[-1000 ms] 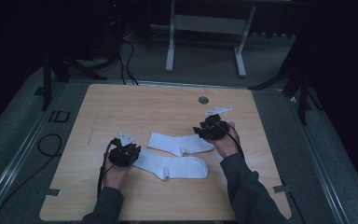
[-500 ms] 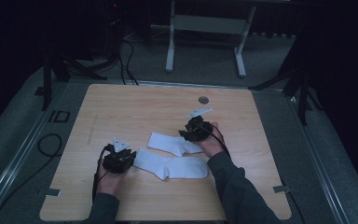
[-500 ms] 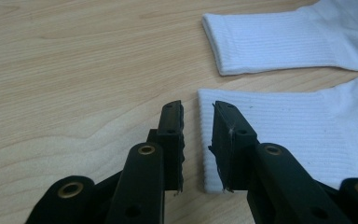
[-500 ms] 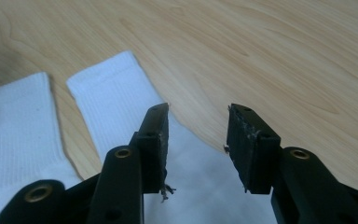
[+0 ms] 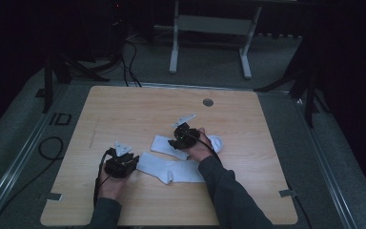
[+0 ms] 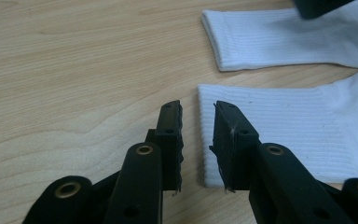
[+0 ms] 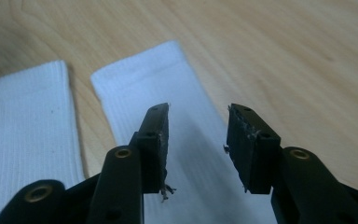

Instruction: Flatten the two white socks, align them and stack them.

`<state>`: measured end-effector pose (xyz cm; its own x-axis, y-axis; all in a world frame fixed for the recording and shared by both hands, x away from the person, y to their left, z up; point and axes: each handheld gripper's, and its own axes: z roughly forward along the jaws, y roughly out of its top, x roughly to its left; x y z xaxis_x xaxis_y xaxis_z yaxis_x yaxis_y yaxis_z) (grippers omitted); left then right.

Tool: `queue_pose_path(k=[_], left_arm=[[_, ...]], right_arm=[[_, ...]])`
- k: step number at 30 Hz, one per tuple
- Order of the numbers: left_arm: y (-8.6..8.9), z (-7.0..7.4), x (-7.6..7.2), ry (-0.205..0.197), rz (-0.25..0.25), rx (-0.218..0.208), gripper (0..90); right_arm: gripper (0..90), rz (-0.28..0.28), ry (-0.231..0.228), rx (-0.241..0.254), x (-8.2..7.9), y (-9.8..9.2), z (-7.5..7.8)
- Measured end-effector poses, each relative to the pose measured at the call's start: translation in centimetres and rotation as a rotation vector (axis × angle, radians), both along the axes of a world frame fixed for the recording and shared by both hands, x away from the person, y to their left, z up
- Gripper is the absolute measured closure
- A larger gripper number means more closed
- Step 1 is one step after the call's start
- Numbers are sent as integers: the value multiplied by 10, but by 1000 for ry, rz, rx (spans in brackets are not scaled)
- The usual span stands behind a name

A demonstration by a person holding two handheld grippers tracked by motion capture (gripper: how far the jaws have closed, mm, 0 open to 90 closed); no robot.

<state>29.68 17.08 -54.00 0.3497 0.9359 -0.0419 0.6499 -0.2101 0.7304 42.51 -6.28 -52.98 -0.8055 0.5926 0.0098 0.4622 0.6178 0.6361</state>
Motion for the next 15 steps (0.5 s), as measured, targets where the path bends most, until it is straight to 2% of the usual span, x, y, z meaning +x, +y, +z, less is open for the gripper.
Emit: queue_pose_path(k=[4,6,9,11,15], left_arm=[[-2,-1,0,1,-1,-2,717],[-3,-1,0,-1,-5,2,717],[-3,0,0,-2,-8,6,717],[-4,0,-1,-1,-10,10,716],[-4,2,-6,-8,-14,17,716]], right_arm=[[569,37,15,-17,-2,8,-10],[561,37,30,-36,-2,11,-15],[569,34,39,-24,0,10,-18],[621,51,22,-40,-1,10,-18],[785,18,14,-36,1,7,-18]])
